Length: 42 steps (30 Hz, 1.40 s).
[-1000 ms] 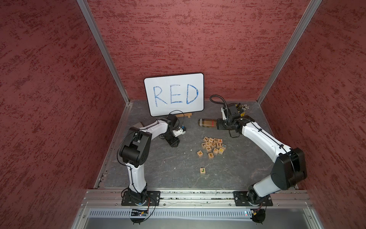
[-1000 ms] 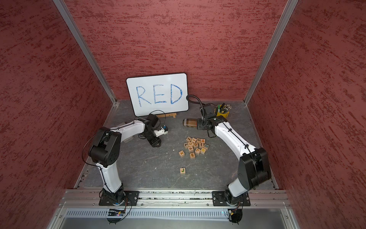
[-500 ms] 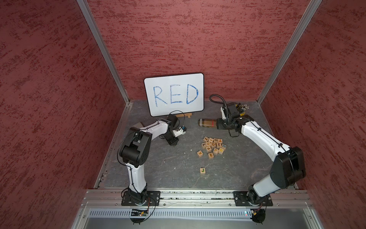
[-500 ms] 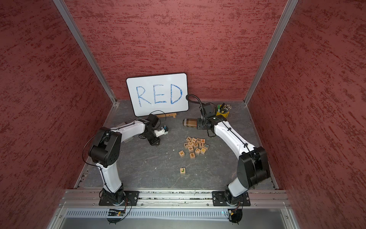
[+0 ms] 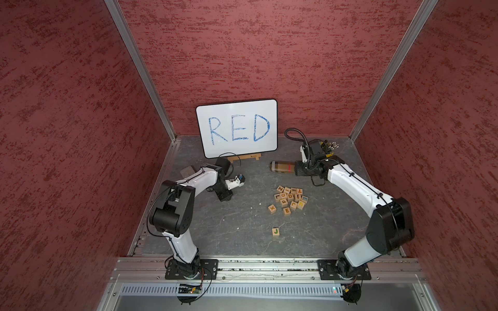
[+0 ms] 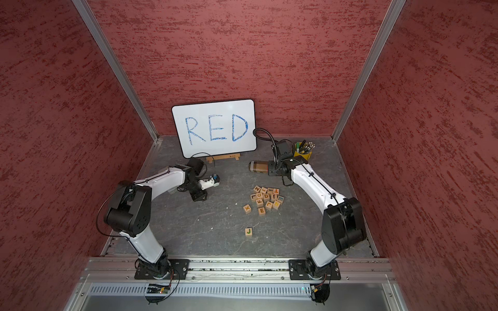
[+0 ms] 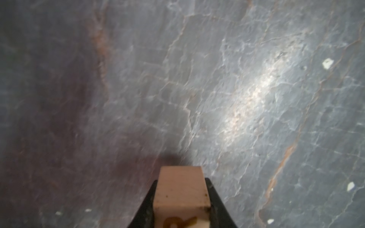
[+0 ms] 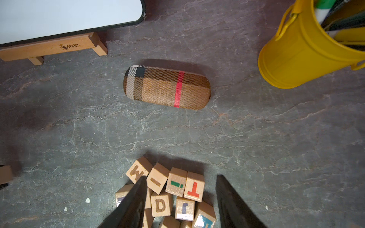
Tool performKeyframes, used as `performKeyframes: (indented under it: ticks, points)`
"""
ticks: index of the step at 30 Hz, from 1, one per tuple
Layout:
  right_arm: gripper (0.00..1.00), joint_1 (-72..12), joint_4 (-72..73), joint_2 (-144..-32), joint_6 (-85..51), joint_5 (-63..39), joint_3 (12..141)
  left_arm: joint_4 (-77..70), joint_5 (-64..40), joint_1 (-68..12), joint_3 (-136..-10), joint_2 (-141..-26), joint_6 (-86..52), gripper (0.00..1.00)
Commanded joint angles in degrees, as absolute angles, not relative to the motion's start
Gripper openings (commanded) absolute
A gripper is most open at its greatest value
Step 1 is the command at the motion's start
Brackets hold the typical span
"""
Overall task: Assemble the uppercase word "red" with letter blocks
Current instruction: Pick up the letter block from the center of the board, then place the letter block at the center of the board.
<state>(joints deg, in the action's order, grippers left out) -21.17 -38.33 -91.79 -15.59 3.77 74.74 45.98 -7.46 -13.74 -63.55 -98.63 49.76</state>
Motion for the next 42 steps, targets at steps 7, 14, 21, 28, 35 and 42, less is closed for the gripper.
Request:
performKeyframes:
  ticks: [7,14,21,28,35,42]
  points:
    - [0.58,-20.8,-36.7,-93.8,-16.6,2.0,76.7,43.2,-6.9,-12.6,-55.4,-93.3,58.8,0.11]
    - [0.57,-20.7,-36.9,-93.9,-16.6,2.2,76.7,42.0,-7.0,-12.7,-54.9,-94.6,59.2,0.11]
    - [0.57,-20.7,-37.1,-93.7,-16.5,2.5,75.9,39.9,-5.9,-12.7,-52.8,-95.1,60.7,0.14]
    - [0.61,-20.7,-37.7,-93.3,-16.7,3.1,75.4,39.8,-5.7,-13.0,-52.8,-94.8,60.8,0.27]
    - [0.62,-20.6,-39.7,-92.1,-16.4,3.2,74.4,40.1,-5.6,-13.7,-52.8,-93.9,60.4,0.45]
    - [0.62,-20.7,-40.4,-90.1,-16.5,1.7,71.8,41.1,-5.3,-14.6,-53.9,-92.4,59.0,0.59]
